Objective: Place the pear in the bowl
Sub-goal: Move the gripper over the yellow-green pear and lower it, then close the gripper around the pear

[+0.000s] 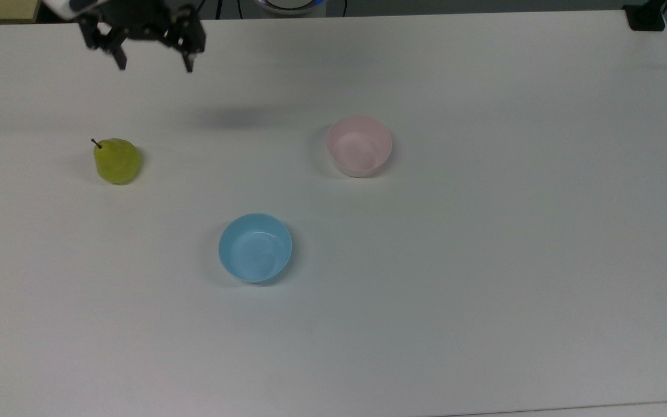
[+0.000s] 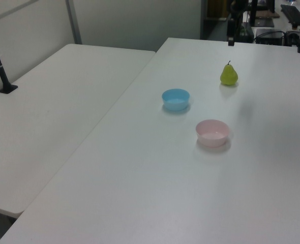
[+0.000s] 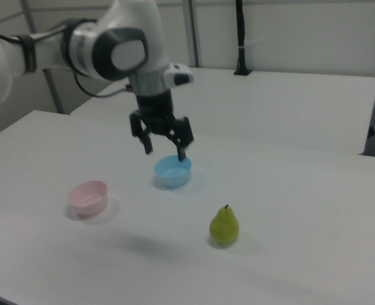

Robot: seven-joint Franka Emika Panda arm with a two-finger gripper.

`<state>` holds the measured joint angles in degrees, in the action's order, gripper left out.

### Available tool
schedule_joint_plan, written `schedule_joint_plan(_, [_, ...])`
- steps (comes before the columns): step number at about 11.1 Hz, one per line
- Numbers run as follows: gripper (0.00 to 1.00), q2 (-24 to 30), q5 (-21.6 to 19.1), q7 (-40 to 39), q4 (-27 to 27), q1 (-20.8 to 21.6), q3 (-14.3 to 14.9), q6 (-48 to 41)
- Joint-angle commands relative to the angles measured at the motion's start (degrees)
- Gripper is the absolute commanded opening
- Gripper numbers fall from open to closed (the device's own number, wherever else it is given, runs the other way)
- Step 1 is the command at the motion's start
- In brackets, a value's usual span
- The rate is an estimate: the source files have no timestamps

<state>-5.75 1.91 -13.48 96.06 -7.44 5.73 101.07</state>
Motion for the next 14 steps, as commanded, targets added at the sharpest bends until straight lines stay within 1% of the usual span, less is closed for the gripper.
schedule_joint_plan(1, [1.0,-4.08,1.43,-3.66,2.81,-4.41,0.08,5.88])
schedule_joint_plan(3, [1.0,-6.37,2.04,-4.36,5.17,-6.79,0.16,11.4])
schedule_joint_plan(5, [1.0,-8.83,3.09,-4.36,7.38,-8.2,0.16,17.99])
schedule_joint_plan(9, [1.0,-14.54,3.19,-4.28,7.48,-9.0,0.08,25.57])
schedule_joint_plan(11, [0.85,-16.3,3.27,-4.36,7.48,-9.0,0.08,27.59])
schedule_joint_plan(12, [0.74,-16.92,3.27,-4.36,7.48,-9.0,0.08,28.47])
schedule_joint_plan(13, [0.59,-16.93,3.27,-4.36,7.48,-9.0,0.08,28.57])
schedule_joint_plan(14, [0.46,-16.76,3.27,-4.36,7.48,-9.0,0.08,28.48])
